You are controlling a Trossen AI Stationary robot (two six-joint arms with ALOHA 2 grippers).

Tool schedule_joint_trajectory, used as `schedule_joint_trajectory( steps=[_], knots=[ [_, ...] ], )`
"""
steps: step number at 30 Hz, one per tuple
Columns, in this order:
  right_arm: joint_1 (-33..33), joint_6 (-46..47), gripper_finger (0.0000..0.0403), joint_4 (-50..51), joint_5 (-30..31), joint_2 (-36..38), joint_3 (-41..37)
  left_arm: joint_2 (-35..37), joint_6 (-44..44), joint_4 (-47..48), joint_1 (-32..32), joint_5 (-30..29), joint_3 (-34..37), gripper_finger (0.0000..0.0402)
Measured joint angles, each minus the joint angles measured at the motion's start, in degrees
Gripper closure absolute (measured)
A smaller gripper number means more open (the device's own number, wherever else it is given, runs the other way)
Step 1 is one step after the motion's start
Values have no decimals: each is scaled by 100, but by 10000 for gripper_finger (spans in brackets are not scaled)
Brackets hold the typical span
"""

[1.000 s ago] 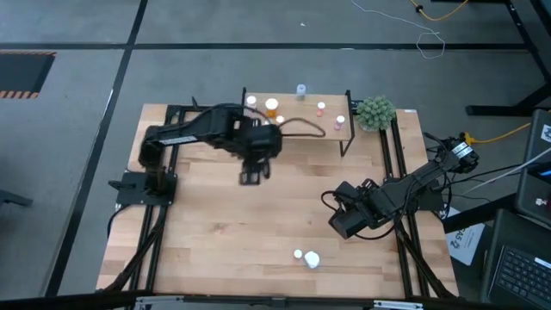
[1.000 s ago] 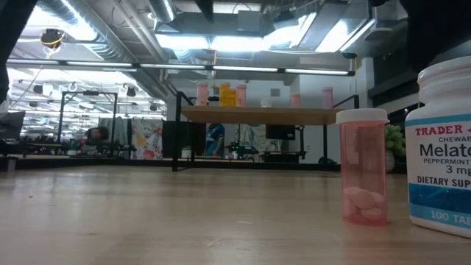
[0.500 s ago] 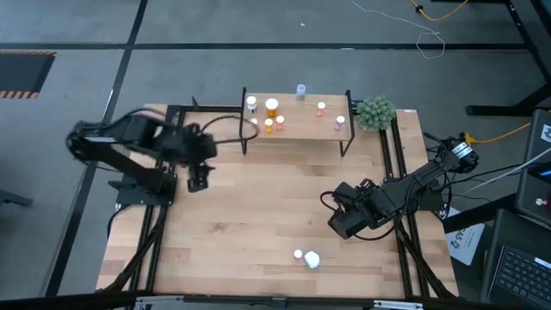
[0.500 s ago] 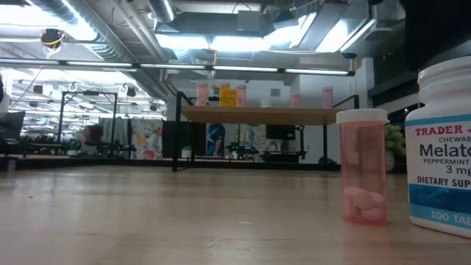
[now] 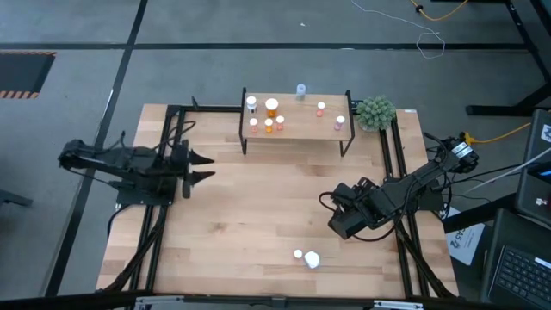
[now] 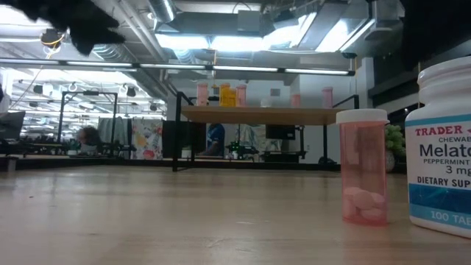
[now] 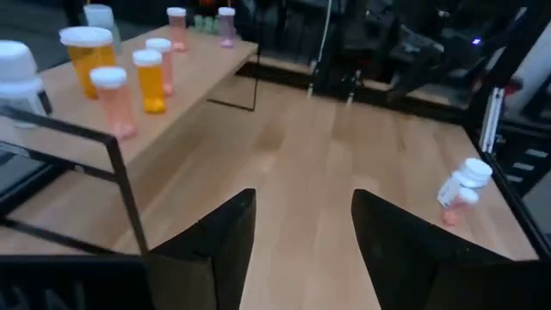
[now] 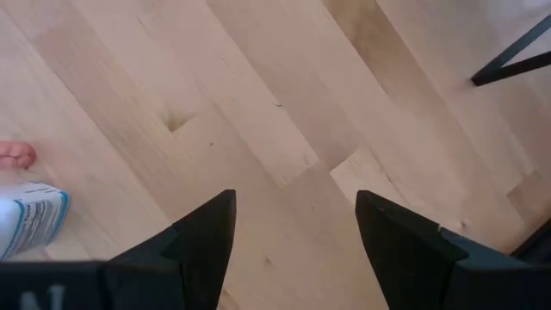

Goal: Pick and place medicine bottles onto shelf by color
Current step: Put the pink pill bottle on the shelf

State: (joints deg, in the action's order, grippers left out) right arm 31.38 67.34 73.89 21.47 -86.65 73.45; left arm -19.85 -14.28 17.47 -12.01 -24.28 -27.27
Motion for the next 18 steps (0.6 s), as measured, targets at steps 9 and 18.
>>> schedule_joint_trajectory(
  steps=[9,18],
  knots=[
    [0,-39,160,-165,425,-2,0,1032,330,-1444,0,-9,1684,212],
    [-142,-1438,160,-1578,46,-2,0,1040,545,-2582,0,512,2534,212]
  ],
)
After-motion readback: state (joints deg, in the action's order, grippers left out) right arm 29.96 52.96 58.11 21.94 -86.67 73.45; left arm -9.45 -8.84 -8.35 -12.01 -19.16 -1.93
